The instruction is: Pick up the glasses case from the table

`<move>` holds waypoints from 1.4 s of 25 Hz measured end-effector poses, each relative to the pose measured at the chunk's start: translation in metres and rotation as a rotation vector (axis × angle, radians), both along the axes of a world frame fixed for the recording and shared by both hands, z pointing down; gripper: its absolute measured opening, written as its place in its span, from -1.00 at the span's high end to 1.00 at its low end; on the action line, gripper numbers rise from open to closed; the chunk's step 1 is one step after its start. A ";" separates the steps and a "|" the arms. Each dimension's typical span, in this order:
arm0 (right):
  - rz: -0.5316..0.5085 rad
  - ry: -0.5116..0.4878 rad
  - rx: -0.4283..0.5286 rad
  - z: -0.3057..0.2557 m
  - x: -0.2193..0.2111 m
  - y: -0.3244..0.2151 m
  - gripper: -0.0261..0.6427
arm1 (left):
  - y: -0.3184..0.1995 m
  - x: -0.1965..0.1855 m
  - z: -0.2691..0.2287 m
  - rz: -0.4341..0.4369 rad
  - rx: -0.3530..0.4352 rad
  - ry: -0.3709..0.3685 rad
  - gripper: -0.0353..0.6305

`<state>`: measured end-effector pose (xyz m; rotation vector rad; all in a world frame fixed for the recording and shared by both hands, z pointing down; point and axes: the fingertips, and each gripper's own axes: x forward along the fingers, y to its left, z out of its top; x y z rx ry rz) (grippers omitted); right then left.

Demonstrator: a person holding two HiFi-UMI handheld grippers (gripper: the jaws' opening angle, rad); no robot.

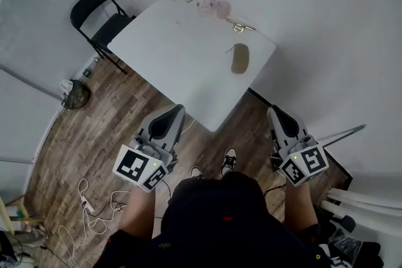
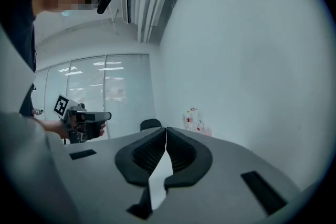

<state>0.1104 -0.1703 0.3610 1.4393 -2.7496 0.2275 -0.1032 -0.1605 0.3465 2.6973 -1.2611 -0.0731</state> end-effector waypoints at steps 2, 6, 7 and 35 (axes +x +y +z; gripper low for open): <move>-0.009 0.000 -0.003 0.001 0.011 -0.022 0.87 | -0.017 0.011 -0.002 -0.015 0.001 -0.004 0.83; -0.039 0.010 -0.014 0.006 0.035 -0.063 0.87 | -0.047 0.036 -0.004 -0.050 0.003 -0.005 0.83; -0.044 0.009 -0.019 0.006 0.041 -0.073 0.87 | -0.054 0.041 -0.004 -0.058 0.002 -0.007 0.83; 0.170 0.178 -0.517 0.223 0.014 -0.311 -0.21 | -0.139 0.001 0.057 -0.060 -0.155 -0.049 0.83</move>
